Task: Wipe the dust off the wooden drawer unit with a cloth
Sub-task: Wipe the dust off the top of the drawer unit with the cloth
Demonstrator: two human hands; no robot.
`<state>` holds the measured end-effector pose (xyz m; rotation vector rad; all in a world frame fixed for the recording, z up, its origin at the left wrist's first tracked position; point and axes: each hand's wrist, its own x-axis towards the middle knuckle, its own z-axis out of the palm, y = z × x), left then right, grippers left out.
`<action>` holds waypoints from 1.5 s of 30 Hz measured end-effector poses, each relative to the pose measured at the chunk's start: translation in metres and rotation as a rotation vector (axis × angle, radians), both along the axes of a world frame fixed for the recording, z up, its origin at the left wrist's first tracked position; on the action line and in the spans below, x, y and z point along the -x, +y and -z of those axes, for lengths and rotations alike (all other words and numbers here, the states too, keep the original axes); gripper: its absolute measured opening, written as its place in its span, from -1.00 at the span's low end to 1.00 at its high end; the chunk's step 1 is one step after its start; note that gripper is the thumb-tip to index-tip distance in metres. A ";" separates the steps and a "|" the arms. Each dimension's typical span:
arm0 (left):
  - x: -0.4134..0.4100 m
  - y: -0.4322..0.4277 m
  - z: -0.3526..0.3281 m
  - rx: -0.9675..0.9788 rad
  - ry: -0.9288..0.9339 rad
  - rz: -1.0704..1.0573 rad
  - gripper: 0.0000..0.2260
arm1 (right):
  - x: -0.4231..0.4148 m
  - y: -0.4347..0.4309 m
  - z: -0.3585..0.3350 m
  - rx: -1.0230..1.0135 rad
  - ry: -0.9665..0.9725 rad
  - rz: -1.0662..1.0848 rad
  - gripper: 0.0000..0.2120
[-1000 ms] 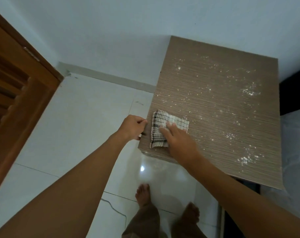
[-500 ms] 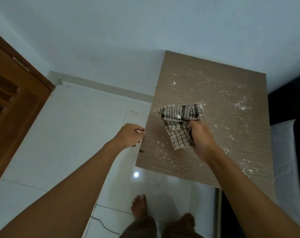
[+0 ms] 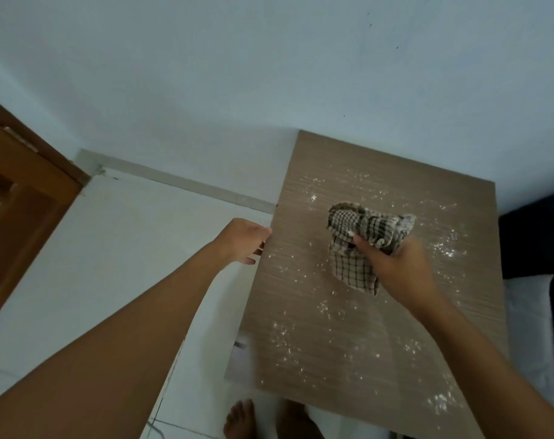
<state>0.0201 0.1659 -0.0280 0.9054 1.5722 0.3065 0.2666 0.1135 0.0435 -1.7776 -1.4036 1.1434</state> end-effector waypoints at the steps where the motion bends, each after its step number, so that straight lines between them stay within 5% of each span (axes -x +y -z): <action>1: -0.001 0.010 0.002 0.016 0.009 0.017 -0.78 | -0.006 0.014 0.000 -0.021 -0.064 -0.016 -0.80; 8: 0.002 0.055 0.011 0.128 -0.041 0.122 -0.81 | -0.031 0.128 -0.003 -0.242 -0.682 -0.358 -0.78; 13: 0.007 0.059 0.016 0.202 -0.091 0.100 -0.80 | -0.010 0.198 0.007 -0.535 -0.905 -0.607 -0.61; 17: 0.006 0.054 0.020 0.213 -0.123 0.035 -0.80 | 0.008 0.228 0.044 -0.494 -0.981 -0.651 -0.59; 20: 0.006 0.053 0.021 0.222 -0.131 0.017 -0.80 | 0.004 0.233 0.081 -0.137 -0.726 -0.663 -0.53; 24: 0.005 0.054 0.020 0.225 -0.122 0.005 -0.80 | 0.009 0.217 0.105 -0.152 -0.426 -0.453 -0.49; 29: 0.005 0.051 0.021 0.233 -0.130 -0.020 -0.79 | 0.021 0.197 0.104 -0.150 -0.512 -0.538 -0.43; 45: 0.008 0.027 0.011 0.275 -0.265 -0.283 -0.67 | 0.032 0.050 0.117 -0.364 -0.310 -1.026 -0.48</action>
